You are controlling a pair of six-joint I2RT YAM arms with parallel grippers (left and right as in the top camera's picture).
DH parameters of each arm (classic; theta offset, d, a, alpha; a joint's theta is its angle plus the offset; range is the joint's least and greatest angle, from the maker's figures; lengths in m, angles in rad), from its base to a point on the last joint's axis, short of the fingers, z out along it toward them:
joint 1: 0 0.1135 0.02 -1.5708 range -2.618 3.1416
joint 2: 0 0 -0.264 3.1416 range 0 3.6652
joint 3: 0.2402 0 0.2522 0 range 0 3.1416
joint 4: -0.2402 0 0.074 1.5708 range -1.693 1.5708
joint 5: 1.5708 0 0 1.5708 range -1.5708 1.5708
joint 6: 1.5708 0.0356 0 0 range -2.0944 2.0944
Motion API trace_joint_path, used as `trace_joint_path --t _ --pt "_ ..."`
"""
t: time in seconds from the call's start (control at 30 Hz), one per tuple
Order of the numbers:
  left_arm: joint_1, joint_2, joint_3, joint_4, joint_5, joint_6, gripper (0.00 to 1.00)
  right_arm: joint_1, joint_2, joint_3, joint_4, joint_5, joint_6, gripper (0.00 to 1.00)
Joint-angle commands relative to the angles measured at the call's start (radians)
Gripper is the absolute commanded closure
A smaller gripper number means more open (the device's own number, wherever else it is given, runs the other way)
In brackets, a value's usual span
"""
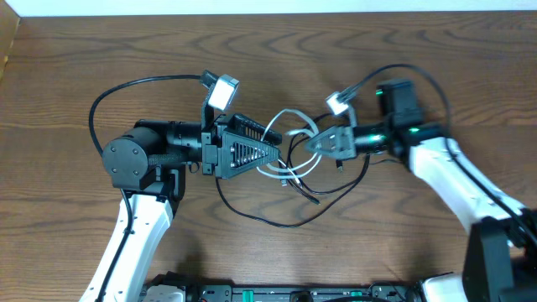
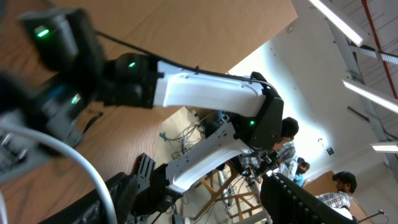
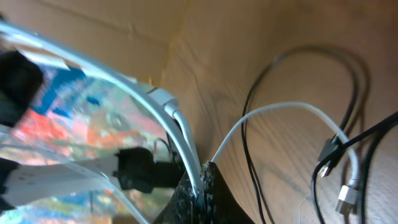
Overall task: Untangle cables
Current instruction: 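Lift the white cable with the left gripper and move the right arm away right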
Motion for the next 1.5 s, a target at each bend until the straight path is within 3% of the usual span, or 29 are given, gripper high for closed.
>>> trace_joint_path --t 0.0,0.13,0.2,0.53,0.73,0.93,1.2,1.37,1.4,1.47 --pt "-0.003 0.000 -0.002 0.008 0.005 0.014 0.30 -0.079 -0.109 0.011 0.005 -0.099 0.023 0.99" --pt "-0.003 0.000 -0.002 0.008 0.005 0.014 0.11 -0.170 -0.220 0.010 0.014 -0.115 0.052 0.99" --pt "-0.003 0.003 -0.002 0.008 0.005 0.014 0.08 -0.206 -0.275 0.010 0.031 -0.159 0.052 0.99" --pt "-0.003 0.096 -0.003 -0.037 0.005 0.013 0.07 -0.386 -0.478 0.010 0.126 -0.232 0.052 0.99" --pt "-0.003 0.138 -0.021 -0.062 0.005 0.014 0.06 -0.567 -0.488 0.010 0.129 -0.204 0.051 0.99" --pt "-0.003 0.142 -0.074 -0.063 0.005 0.064 0.06 -0.786 -0.465 0.010 0.015 0.002 0.051 0.99" --pt "-0.003 0.142 -0.103 -0.063 0.005 0.093 0.06 -0.906 -0.403 0.008 -0.263 0.620 0.052 0.99" --pt "-0.003 0.142 -0.104 -0.063 0.005 0.097 0.06 -0.905 -0.328 0.008 -0.271 0.659 0.053 0.98" --pt "-0.003 0.142 -0.104 -0.063 0.005 0.097 0.06 -0.905 -0.311 0.008 -0.271 0.659 0.053 0.93" --pt "-0.003 0.142 -0.104 -0.063 0.005 0.097 0.06 -0.905 -0.282 0.008 -0.271 0.659 0.053 0.57"
